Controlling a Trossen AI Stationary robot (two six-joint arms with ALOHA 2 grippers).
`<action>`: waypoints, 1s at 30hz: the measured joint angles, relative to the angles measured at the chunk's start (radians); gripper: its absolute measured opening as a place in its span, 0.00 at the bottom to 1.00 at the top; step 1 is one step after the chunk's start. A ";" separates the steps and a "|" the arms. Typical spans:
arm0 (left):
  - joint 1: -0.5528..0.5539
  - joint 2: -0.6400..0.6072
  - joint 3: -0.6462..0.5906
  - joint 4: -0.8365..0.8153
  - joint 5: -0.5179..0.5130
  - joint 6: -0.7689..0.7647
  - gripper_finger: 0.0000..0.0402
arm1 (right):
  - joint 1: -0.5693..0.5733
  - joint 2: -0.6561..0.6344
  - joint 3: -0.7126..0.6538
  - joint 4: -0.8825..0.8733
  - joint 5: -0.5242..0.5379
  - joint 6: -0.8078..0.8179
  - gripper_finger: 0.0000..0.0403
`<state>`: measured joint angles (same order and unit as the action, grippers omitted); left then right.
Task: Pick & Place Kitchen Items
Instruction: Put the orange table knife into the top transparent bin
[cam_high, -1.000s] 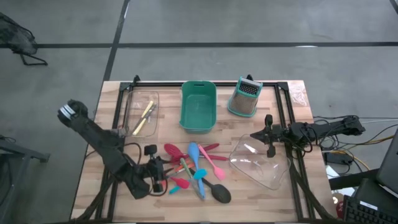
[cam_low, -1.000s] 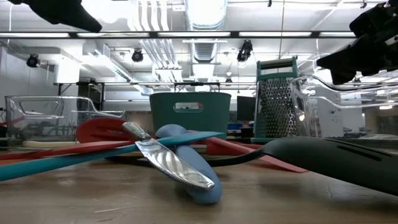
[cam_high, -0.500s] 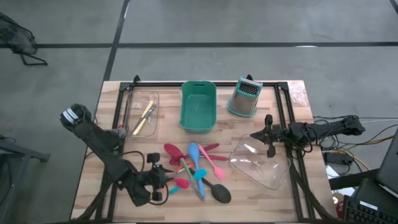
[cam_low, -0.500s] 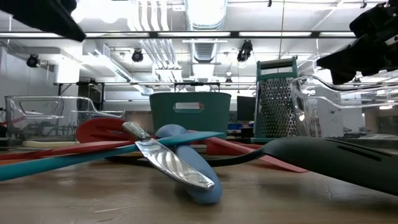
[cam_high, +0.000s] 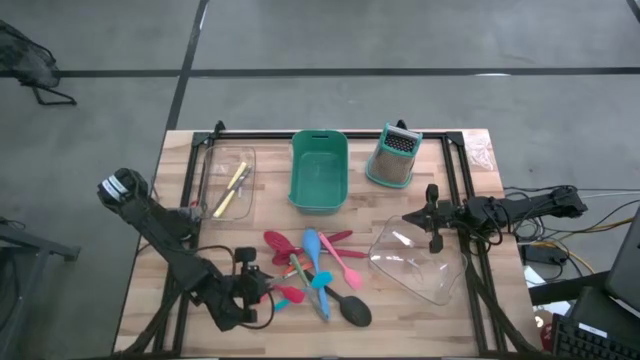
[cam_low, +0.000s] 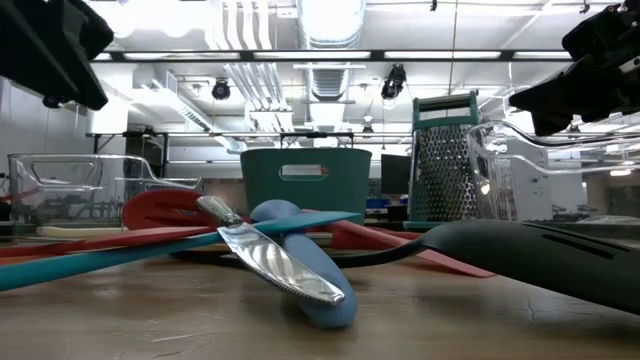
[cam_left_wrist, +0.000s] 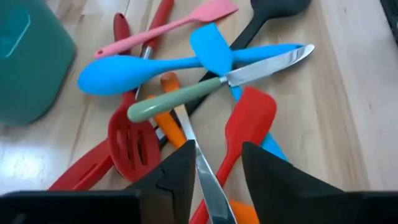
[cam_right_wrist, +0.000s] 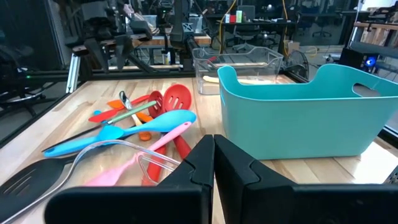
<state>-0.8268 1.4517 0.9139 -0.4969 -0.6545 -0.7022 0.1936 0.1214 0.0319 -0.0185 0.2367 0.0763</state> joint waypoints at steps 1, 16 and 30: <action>0.000 0.000 -0.006 0.002 0.000 -0.008 0.38 | 0.000 0.000 0.000 0.000 0.000 0.000 0.02; -0.030 0.000 -0.205 0.135 0.099 -0.110 0.59 | 0.000 0.000 0.000 0.000 0.000 0.000 0.02; -0.078 0.144 -0.173 0.126 0.104 -0.114 0.59 | 0.000 0.000 0.000 0.000 0.000 0.000 0.02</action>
<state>-0.9047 1.5956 0.7408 -0.3709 -0.5509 -0.8161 0.1940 0.1215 0.0319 -0.0186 0.2364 0.0761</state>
